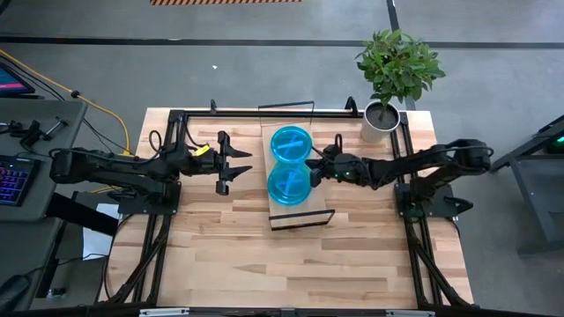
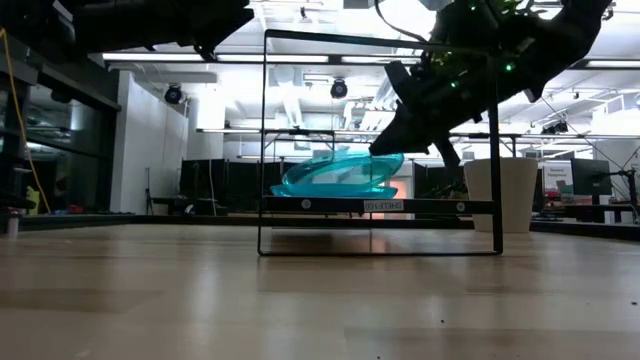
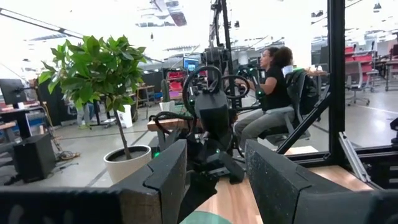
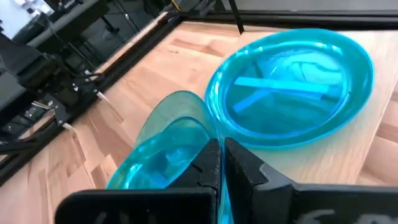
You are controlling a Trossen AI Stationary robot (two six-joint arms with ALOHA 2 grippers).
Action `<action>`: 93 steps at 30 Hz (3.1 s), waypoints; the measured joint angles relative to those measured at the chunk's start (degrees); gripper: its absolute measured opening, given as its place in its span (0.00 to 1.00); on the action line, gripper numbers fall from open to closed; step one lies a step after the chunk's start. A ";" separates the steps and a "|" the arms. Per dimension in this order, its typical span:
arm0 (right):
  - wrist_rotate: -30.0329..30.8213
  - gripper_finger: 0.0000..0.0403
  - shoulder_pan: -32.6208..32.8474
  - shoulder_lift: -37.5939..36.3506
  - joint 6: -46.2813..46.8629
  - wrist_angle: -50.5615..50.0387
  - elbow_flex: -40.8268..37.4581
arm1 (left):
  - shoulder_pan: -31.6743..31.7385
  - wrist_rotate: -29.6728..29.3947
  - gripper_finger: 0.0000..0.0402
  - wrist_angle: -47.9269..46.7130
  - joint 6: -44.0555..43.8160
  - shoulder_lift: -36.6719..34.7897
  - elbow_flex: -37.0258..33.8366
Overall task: Place and stack plates onto a shelf
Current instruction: Stack the blue plate on top of the blue plate on the shelf, then adjust the shelf, then return to Home Position
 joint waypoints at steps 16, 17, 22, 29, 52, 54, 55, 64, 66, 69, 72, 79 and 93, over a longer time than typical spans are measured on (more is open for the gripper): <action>-2.71 0.12 0.04 2.66 -0.15 2.16 0.00 | 0.01 0.00 0.38 -0.39 -0.07 0.00 0.00; -2.70 0.16 0.04 2.49 -0.59 2.36 0.00 | 0.01 0.00 0.38 -0.39 -0.07 0.00 0.00; -3.04 0.33 -0.11 1.32 -4.45 2.31 0.00 | 0.02 0.00 0.38 -0.92 -0.07 0.00 0.00; -5.53 0.41 -0.46 -7.11 -9.30 -5.50 0.02 | 0.02 0.00 0.38 -1.84 -0.05 0.02 0.00; 3.39 0.05 24.16 -20.14 -4.08 -32.39 0.02 | -0.17 -0.02 0.38 -2.49 -2.63 0.02 0.00; 3.43 0.02 25.25 -20.09 -4.07 -32.23 0.02 | -0.17 -0.02 0.38 -2.49 -2.65 0.02 0.00; 3.43 0.01 25.68 -20.09 -4.07 -32.04 0.02 | -0.17 -0.02 0.38 -2.49 -2.60 0.02 0.00; 1.36 0.01 29.26 -20.09 -4.26 -30.35 0.00 | -0.17 -0.02 0.38 -2.49 -2.60 0.02 0.00; 1.02 0.00 30.03 -20.09 -4.26 -29.37 0.00 | -0.17 -0.02 0.38 -2.49 -2.58 0.02 0.00; 0.82 0.00 31.08 -20.09 -4.62 -28.79 0.00 | -0.17 -0.02 0.38 -2.49 -2.86 0.02 0.00; 0.90 0.00 31.81 -20.09 -4.70 -28.49 0.00 | -0.17 -0.02 0.38 -2.49 -2.86 0.02 0.00; -0.54 0.00 32.58 -18.84 -5.56 -24.55 0.00 | -0.17 -0.02 0.38 -2.49 -2.89 0.02 0.00; -1.09 0.00 32.59 -23.91 -10.70 -30.51 0.00 | -0.17 0.00 0.38 -6.31 -3.05 0.00 0.00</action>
